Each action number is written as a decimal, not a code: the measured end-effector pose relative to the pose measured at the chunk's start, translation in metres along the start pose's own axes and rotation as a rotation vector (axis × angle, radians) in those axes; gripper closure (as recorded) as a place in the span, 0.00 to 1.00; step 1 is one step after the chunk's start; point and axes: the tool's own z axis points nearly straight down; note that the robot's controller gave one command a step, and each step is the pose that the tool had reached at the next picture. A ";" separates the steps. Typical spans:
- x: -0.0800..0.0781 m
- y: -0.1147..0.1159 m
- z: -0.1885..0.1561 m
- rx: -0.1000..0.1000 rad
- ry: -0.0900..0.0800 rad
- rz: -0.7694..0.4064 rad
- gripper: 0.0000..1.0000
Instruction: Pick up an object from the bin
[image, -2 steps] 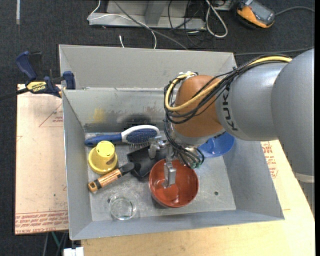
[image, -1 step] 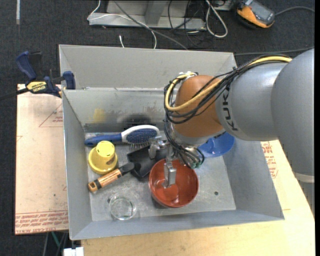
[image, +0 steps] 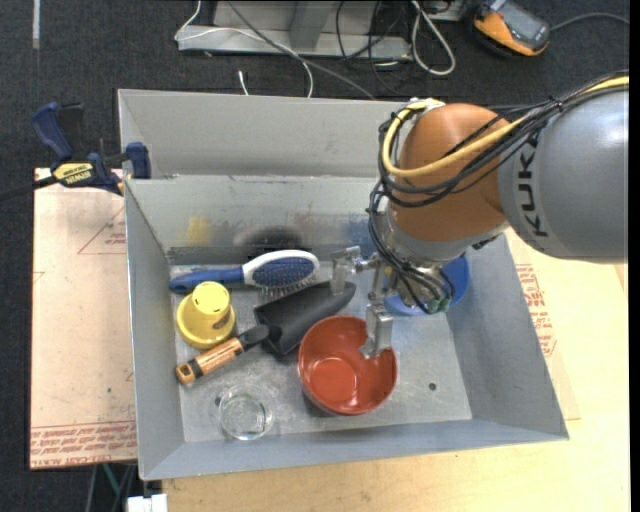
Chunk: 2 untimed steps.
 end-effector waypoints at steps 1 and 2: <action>-0.018 0.012 -0.011 -0.001 0.001 0.005 0.00; -0.016 0.013 0.012 0.000 -0.007 0.013 0.00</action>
Offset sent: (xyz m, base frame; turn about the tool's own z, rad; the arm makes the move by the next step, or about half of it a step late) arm 0.0043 0.0120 -0.0448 0.0308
